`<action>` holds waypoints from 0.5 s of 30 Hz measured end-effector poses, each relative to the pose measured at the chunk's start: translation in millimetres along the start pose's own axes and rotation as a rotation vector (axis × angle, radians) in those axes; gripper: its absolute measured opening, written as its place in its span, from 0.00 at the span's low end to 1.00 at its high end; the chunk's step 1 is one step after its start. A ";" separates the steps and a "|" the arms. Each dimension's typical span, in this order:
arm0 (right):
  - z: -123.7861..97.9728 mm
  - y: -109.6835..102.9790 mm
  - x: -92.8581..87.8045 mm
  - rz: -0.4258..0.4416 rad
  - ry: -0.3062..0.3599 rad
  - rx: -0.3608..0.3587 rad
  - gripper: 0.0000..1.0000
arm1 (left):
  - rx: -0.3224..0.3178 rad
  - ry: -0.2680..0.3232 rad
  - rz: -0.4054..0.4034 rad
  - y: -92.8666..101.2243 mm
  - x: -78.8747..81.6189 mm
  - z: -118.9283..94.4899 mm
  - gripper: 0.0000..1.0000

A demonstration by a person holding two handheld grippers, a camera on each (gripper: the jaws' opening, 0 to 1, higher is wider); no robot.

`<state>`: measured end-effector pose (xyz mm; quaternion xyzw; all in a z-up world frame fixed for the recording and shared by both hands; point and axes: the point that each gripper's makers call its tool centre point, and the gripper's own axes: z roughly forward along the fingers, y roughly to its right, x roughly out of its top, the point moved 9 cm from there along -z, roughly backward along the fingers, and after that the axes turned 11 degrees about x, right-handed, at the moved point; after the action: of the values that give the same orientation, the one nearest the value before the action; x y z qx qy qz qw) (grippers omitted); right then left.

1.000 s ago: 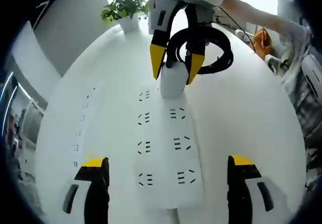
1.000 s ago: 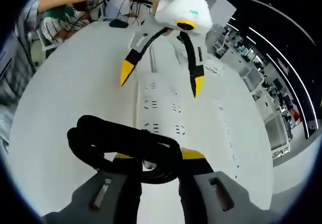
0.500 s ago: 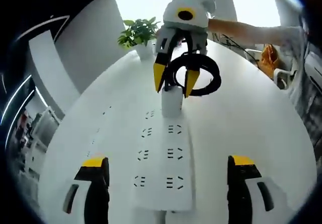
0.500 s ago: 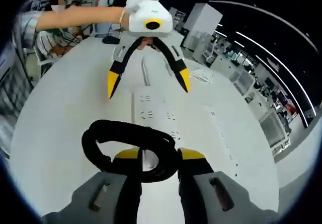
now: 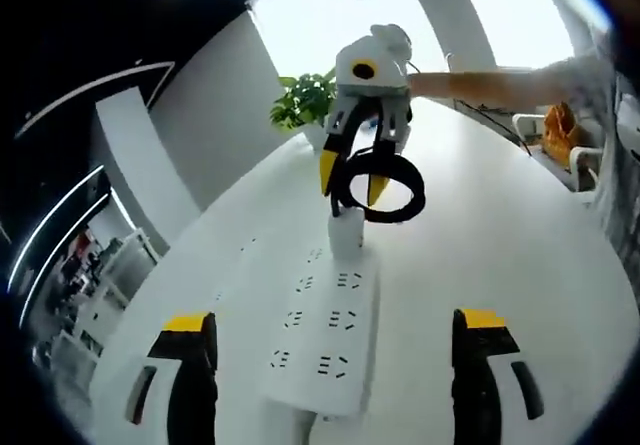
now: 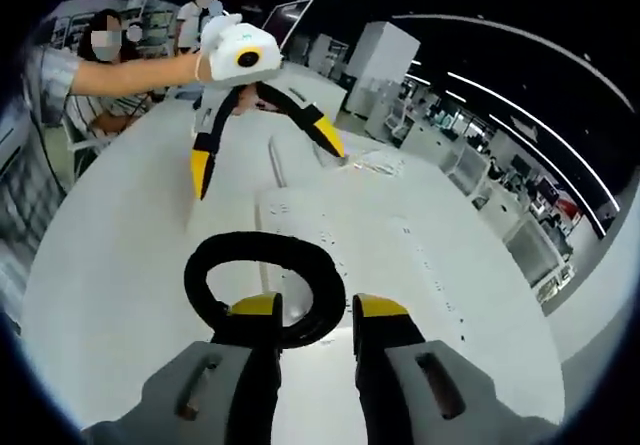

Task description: Straighten the power strip on the desk, plug the charger into it

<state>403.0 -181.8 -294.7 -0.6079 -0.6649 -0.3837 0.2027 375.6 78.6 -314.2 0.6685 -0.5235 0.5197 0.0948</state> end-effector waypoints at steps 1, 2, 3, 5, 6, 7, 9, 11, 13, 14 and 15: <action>-2.4 -0.5 -1.4 0.003 0.006 -0.008 0.26 | -0.007 0.013 -0.003 3.2 -0.3 -4.6 0.99; -4.6 -1.7 -3.0 0.004 0.005 -0.012 0.26 | -0.008 0.018 -0.004 5.0 -0.7 -7.1 0.99; -6.9 -2.6 -4.6 0.006 0.003 -0.017 0.26 | 0.004 0.024 -0.004 7.0 -1.2 -11.4 0.99; -11.3 -4.4 -6.4 0.013 0.013 -0.027 0.26 | 0.019 0.024 -0.004 8.4 -2.8 -18.4 0.99; -14.0 -5.2 -7.1 0.019 0.022 -0.032 0.26 | 0.032 0.030 -0.012 8.1 -3.4 -21.8 0.99; -16.7 -5.6 -7.9 0.024 0.031 -0.035 0.26 | 0.043 0.035 -0.023 8.1 -3.8 -24.1 0.99; -21.6 -6.7 -9.5 0.031 0.044 -0.046 0.29 | 0.058 0.050 -0.055 9.3 -5.7 -31.4 0.99; -26.5 -9.7 -11.0 0.036 0.058 -0.055 0.31 | 0.081 0.064 -0.092 9.1 -8.7 -37.3 0.99; -29.8 -13.9 -11.9 0.042 0.067 -0.060 0.32 | 0.097 0.075 -0.117 8.9 -12.6 -43.9 0.99; -31.2 -15.5 -12.5 0.043 0.069 -0.062 0.33 | 0.109 0.086 -0.139 8.5 -13.4 -46.3 0.99; -32.5 -17.1 -13.2 0.043 0.070 -0.065 0.34 | 0.111 0.093 -0.150 8.6 -13.9 -48.0 0.99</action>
<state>382.5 -214.5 -288.7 -0.6147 -0.6313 -0.4217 0.2140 341.4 115.4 -307.6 0.6852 -0.4376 0.5697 0.1205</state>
